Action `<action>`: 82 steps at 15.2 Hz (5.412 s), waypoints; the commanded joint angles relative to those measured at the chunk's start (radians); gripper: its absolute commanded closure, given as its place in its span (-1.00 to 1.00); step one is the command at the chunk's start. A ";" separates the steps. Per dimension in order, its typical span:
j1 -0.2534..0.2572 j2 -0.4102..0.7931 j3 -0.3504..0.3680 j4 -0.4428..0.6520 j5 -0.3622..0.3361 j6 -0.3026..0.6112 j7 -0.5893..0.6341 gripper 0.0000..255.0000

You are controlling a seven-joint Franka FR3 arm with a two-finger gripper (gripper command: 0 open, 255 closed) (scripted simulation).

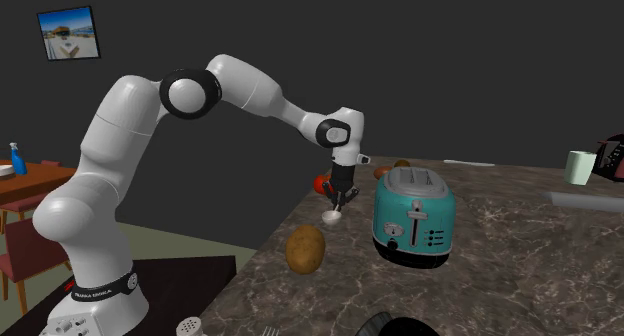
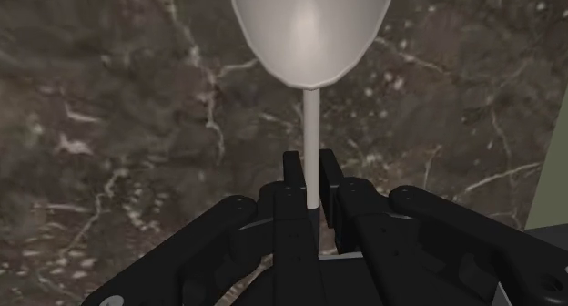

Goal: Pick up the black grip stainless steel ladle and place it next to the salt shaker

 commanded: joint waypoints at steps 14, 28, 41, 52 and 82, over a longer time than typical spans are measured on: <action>-0.001 -0.053 0.002 0.095 0.002 -0.148 0.005 1.00; 0.001 -0.069 0.003 0.260 0.002 -0.328 0.012 1.00; -0.099 -0.311 -0.040 -0.034 0.016 -0.283 -0.128 1.00; -0.219 -0.533 -0.140 -0.319 -0.001 -0.227 -0.346 1.00; -0.548 -0.564 -0.537 -0.352 -0.102 -0.205 -1.046 1.00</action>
